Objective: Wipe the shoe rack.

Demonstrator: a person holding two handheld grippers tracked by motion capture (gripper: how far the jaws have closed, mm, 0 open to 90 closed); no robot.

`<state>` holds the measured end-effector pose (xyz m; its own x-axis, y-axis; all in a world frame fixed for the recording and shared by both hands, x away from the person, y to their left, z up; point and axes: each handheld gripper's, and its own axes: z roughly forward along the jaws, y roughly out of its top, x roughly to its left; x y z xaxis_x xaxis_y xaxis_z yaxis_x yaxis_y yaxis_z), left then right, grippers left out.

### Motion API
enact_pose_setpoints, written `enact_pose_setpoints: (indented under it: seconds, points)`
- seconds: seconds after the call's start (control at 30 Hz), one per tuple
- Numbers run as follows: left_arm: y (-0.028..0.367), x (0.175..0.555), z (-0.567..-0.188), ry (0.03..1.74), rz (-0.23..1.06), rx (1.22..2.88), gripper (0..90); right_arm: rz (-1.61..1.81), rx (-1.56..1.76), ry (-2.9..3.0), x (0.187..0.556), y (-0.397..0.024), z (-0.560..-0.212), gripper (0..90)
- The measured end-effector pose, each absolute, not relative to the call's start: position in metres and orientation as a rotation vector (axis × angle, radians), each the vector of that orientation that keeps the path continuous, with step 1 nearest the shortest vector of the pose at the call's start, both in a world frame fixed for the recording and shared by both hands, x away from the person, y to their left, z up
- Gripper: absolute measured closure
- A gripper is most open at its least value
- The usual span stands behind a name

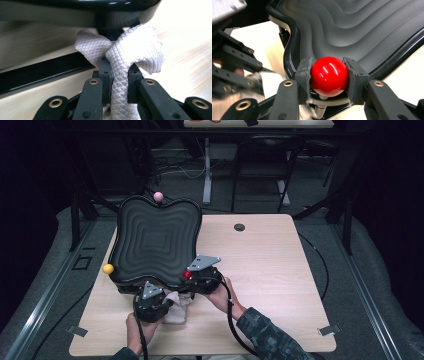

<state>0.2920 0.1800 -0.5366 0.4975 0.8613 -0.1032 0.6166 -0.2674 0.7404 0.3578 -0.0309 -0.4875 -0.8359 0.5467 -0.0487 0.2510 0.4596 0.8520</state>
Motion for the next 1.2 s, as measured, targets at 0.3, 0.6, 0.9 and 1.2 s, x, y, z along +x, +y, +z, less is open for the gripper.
enact_pose_setpoints:
  seconds: [0.3,0.6,0.9,1.2]
  points:
    - [0.210,0.290,-0.524,1.246,0.421,1.988,79.0,1.318,0.678,2.398,0.358,-0.031,-0.487,60.3]
    - [0.241,0.281,-0.515,1.298,0.403,1.947,79.0,1.307,0.676,2.396,0.357,-0.030,-0.487,60.4]
    - [0.272,0.273,-0.511,1.356,0.423,1.931,79.1,1.294,0.681,2.394,0.357,-0.032,-0.486,60.3]
    - [0.282,0.273,-0.512,1.377,0.395,1.922,79.1,1.281,0.694,2.385,0.359,-0.037,-0.485,60.4]
